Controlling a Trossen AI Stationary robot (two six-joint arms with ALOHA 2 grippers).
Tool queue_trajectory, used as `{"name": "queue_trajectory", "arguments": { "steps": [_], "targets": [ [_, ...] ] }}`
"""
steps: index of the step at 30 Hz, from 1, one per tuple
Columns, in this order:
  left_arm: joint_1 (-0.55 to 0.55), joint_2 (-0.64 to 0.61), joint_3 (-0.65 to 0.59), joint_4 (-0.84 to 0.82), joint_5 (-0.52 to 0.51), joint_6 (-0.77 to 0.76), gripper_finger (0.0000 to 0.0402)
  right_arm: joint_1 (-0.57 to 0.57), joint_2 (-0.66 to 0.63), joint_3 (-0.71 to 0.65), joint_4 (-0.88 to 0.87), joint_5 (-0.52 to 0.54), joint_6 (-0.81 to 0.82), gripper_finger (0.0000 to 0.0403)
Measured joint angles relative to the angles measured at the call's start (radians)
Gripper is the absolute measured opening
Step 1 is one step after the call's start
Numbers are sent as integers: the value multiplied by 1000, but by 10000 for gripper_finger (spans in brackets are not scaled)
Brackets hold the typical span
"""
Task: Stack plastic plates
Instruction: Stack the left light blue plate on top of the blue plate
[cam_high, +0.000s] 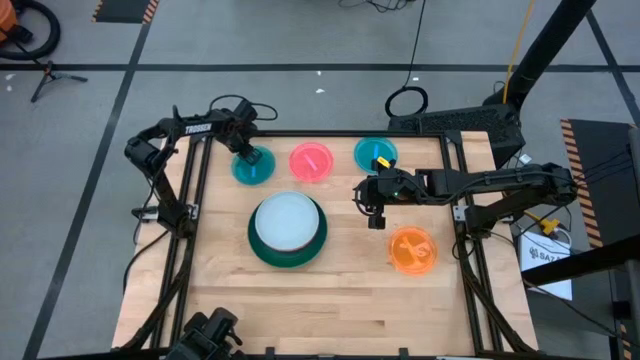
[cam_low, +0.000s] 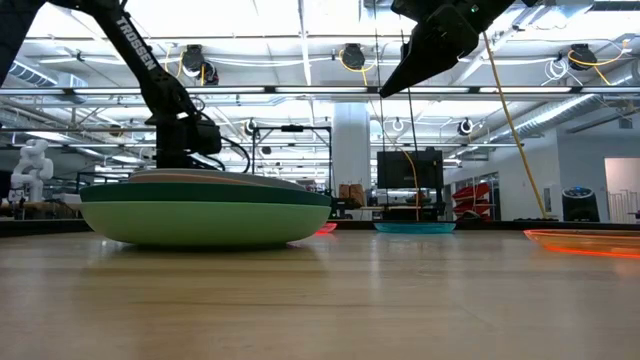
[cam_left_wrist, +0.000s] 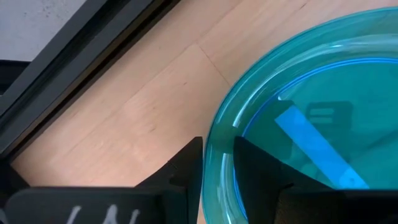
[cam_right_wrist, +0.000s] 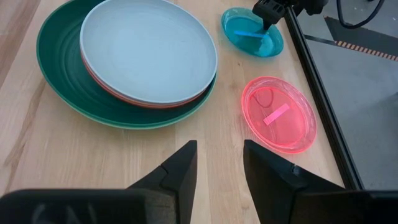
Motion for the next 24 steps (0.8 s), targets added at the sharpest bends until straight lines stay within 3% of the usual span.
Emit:
{"name": "queue_trajectory", "arguments": {
  "steps": [24],
  "targets": [
    [0, 0, 0, 1, -6, -14, 92, 0, 0, 0, 0, 0, 0, 122]
  ]
}}
